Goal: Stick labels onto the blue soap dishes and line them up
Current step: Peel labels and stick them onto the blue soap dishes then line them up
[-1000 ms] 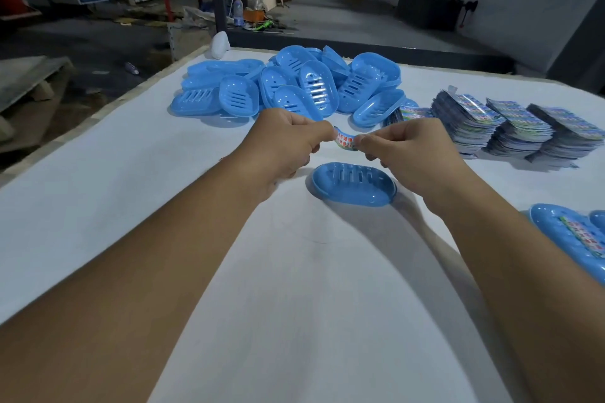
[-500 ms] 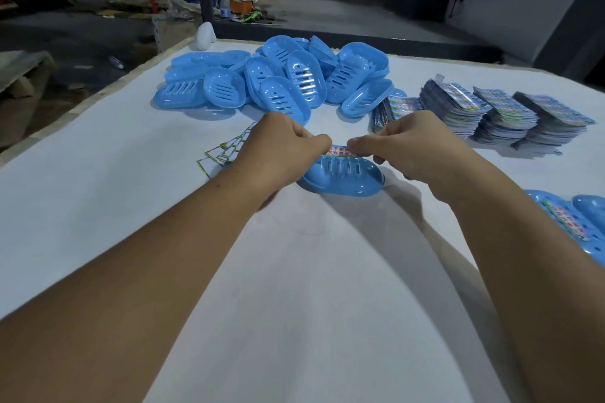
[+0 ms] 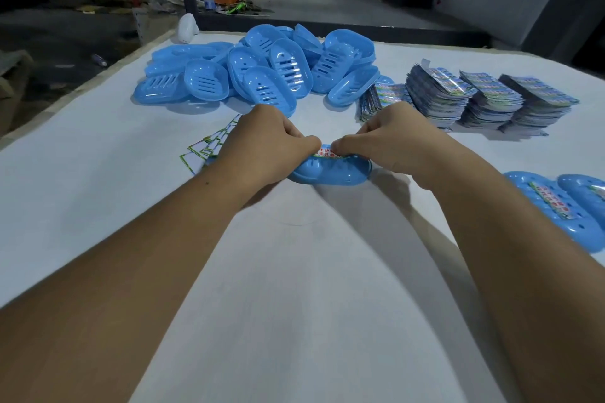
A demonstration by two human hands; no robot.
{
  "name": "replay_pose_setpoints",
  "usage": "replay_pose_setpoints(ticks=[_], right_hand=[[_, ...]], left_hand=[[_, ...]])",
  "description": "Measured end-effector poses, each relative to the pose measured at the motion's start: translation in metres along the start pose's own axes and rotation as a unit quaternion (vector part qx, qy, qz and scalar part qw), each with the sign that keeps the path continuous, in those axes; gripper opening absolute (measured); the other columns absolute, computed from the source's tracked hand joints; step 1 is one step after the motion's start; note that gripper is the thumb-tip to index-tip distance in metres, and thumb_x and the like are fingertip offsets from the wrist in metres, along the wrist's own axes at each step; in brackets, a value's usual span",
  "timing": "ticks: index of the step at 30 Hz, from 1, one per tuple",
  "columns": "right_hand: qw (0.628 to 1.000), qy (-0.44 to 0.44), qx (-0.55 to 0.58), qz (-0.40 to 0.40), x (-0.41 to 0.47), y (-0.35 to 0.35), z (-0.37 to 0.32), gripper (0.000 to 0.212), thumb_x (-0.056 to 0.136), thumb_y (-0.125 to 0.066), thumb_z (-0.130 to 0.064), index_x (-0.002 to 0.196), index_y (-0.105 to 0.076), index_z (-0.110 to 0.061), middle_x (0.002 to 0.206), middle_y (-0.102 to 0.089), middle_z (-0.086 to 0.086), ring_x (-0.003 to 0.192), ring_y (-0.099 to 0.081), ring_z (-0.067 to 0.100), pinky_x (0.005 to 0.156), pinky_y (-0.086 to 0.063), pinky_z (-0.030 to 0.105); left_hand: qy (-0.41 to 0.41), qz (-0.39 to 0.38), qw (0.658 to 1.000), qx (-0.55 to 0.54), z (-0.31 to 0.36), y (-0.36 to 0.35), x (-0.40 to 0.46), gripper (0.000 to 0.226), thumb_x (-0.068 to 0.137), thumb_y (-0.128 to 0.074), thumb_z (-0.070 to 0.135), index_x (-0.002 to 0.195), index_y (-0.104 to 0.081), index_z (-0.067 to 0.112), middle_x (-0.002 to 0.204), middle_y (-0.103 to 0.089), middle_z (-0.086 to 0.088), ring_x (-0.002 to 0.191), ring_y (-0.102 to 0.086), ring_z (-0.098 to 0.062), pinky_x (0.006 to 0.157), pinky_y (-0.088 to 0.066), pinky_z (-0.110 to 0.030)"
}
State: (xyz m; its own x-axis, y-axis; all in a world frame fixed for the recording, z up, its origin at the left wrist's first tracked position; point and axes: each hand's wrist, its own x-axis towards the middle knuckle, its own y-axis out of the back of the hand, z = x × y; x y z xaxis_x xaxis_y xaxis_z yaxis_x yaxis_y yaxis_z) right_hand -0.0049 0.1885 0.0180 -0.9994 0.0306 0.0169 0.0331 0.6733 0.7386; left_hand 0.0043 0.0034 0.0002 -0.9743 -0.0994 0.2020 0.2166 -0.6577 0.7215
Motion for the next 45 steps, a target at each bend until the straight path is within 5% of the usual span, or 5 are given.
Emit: replay_pose_setpoints(ticks=[6,26,34,41,45], right_hand=[[1.000,0.001,-0.007,0.013,0.002,-0.002,0.001,0.045,0.066,-0.085,-0.044,0.069,-0.068,-0.002,0.045,-0.045,-0.006,0.035,-0.034,0.008,0.034,-0.026,0.018],[0.990,0.048,-0.122,0.051,-0.005,-0.003,-0.005,0.049,0.065,-0.083,-0.064,0.060,-0.073,-0.017,0.052,-0.063,-0.005,0.054,-0.054,0.011,0.050,-0.039,0.027],[0.996,0.034,-0.077,0.007,-0.006,0.005,-0.004,0.038,0.068,-0.086,-0.055,0.066,-0.073,-0.020,0.037,-0.054,-0.013,0.032,-0.047,0.004,0.044,-0.036,0.022],[1.000,0.012,-0.001,-0.004,-0.004,0.011,0.003,0.008,0.087,-0.071,-0.020,0.080,-0.074,-0.017,0.070,-0.069,0.005,0.059,-0.062,0.020,0.045,-0.049,0.022],[0.994,0.088,-0.059,-0.020,-0.007,0.009,0.002,0.019,0.086,-0.074,-0.041,0.101,-0.071,-0.030,0.091,-0.066,-0.015,0.078,-0.062,0.004,0.063,-0.044,0.018]], left_hand=[[-0.024,0.016,0.999,0.041,0.002,0.000,-0.003,0.029,0.075,-0.074,0.046,0.058,-0.070,0.023,0.061,-0.068,0.011,0.070,-0.065,-0.011,0.061,-0.046,-0.027],[-0.079,0.054,0.983,0.154,0.003,0.002,-0.003,0.036,0.076,-0.071,0.063,0.068,-0.060,0.030,0.073,-0.061,0.016,0.078,-0.060,-0.014,0.057,-0.036,-0.027],[-0.034,0.009,0.996,0.088,-0.003,0.000,0.001,0.031,0.075,-0.072,0.058,0.073,-0.064,0.029,0.077,-0.063,0.014,0.079,-0.060,-0.009,0.062,-0.042,-0.029],[-0.013,-0.019,0.998,0.058,-0.007,0.002,0.003,0.022,0.085,-0.068,0.050,0.078,-0.064,0.030,0.081,-0.067,0.011,0.083,-0.063,-0.013,0.069,-0.046,-0.031],[-0.011,-0.008,0.998,0.066,-0.008,0.006,0.003,0.017,0.091,-0.061,0.040,0.078,-0.062,0.029,0.081,-0.065,0.011,0.089,-0.064,-0.020,0.078,-0.050,-0.034]])
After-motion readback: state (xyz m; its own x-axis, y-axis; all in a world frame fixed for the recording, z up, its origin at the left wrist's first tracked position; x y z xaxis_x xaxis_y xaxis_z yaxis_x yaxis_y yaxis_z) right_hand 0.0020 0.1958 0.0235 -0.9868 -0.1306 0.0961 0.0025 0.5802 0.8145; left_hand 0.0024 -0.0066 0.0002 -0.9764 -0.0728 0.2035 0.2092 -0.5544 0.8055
